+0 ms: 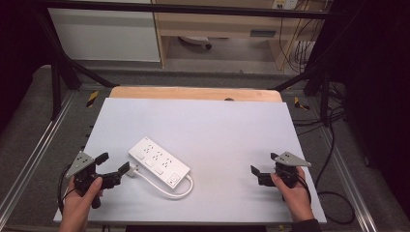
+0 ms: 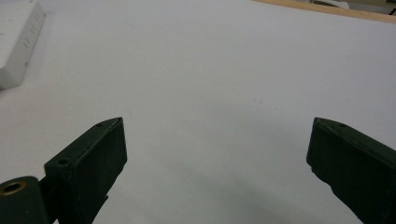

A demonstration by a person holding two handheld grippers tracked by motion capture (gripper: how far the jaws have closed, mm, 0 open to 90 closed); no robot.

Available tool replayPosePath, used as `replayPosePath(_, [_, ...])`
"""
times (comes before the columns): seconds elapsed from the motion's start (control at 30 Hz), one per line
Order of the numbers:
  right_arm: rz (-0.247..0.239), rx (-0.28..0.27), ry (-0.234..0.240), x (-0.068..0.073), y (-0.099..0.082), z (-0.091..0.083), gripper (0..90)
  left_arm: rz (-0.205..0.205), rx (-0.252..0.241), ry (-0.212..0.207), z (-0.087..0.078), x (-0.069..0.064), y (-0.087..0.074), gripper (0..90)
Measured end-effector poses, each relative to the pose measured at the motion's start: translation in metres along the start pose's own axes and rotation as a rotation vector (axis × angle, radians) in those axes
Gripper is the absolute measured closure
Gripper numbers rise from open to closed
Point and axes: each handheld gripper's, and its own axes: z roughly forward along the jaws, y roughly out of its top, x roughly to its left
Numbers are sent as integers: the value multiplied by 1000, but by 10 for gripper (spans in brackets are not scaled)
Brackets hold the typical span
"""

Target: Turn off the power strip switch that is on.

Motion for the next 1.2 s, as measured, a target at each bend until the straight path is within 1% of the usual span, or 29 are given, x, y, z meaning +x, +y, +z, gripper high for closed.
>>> replayPosePath(0.1, [-14,-3,2,3,1,2,51,-5,5,1,0,2,0,58])
replayPosePath(0.17, [-19,0,4,4,2,3,50,-11,-8,-3,0,3,1,58])
replayPosePath(0.2, [-35,8,10,6,2,6,47,-14,-14,-5,0,3,2,58])
replayPosePath(0.27, [-40,11,12,8,3,6,46,-10,-21,-8,-2,2,2,58])
replayPosePath(0.53, [-43,1,-7,7,4,4,42,-3,-35,-8,-4,1,3,60])
replayPosePath(0.57, [-41,-1,-6,7,4,4,42,3,-30,-11,-3,1,3,59])
replayPosePath(0.63, [-42,-5,-7,7,5,3,41,1,-26,-14,-3,0,3,59])
replayPosePath(0.67, [-41,-8,-6,7,5,3,41,2,-18,-24,-3,-1,3,59])
replayPosePath(0.83, [-42,-5,-5,8,5,3,37,10,-15,-33,-3,-3,4,58])
replayPosePath(0.9, [-42,-7,-5,8,5,3,37,11,-22,-41,-4,-6,5,57])
replayPosePath(0.97, [-44,-7,-6,8,5,3,36,22,-28,-41,-5,-7,6,55])
replayPosePath(1.03, [-43,-10,-7,7,5,3,36,24,-31,-48,-6,-9,8,55])
replayPosePath(1.07, [-41,-11,-5,7,5,2,36,18,-36,-54,-7,-11,8,55])
replayPosePath(1.13, [-45,-15,-7,7,5,2,35,30,-41,-63,-9,-14,10,52])
replayPosePath(1.2, [-45,-16,-6,8,5,2,35,41,-35,-68,-9,-17,11,49])
